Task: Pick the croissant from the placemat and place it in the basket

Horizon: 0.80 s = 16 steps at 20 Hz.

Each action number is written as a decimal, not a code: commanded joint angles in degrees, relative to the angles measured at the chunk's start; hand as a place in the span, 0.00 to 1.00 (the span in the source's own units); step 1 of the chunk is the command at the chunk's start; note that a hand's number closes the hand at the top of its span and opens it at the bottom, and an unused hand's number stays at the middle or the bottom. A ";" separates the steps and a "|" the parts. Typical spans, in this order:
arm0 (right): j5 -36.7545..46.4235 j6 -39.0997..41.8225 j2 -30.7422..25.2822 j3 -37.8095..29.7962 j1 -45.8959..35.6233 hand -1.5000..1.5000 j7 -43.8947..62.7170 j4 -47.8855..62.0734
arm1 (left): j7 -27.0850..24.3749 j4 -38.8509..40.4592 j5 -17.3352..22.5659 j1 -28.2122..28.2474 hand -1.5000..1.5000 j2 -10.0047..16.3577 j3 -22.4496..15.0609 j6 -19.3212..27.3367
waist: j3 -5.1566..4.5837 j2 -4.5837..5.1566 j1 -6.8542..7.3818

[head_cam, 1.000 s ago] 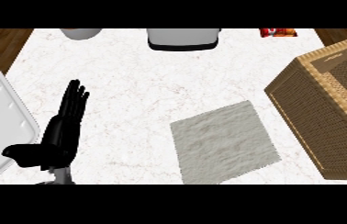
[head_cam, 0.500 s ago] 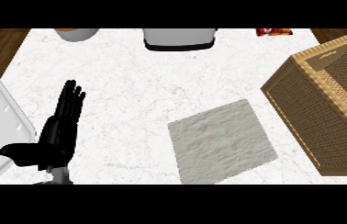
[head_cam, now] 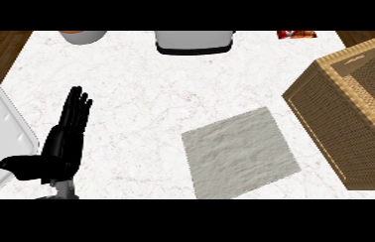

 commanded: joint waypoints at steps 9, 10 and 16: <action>-27.24 14.58 -0.94 -30.40 -3.10 1.00 -2.53 11.75 | 1.78 0.24 0.72 -2.18 0.50 0.64 0.39 -1.07 | 0.01 0.29 1.60; -28.67 17.39 0.90 -32.11 -1.37 1.00 -6.01 13.14 | 1.13 0.38 -0.10 -1.36 0.50 0.19 0.22 -0.25 | 0.01 0.09 0.97; -33.22 30.17 4.71 -37.75 -7.83 1.00 -12.99 29.05 | -1.73 1.88 1.51 -1.62 0.50 1.17 1.87 -2.46 | 0.03 0.34 2.03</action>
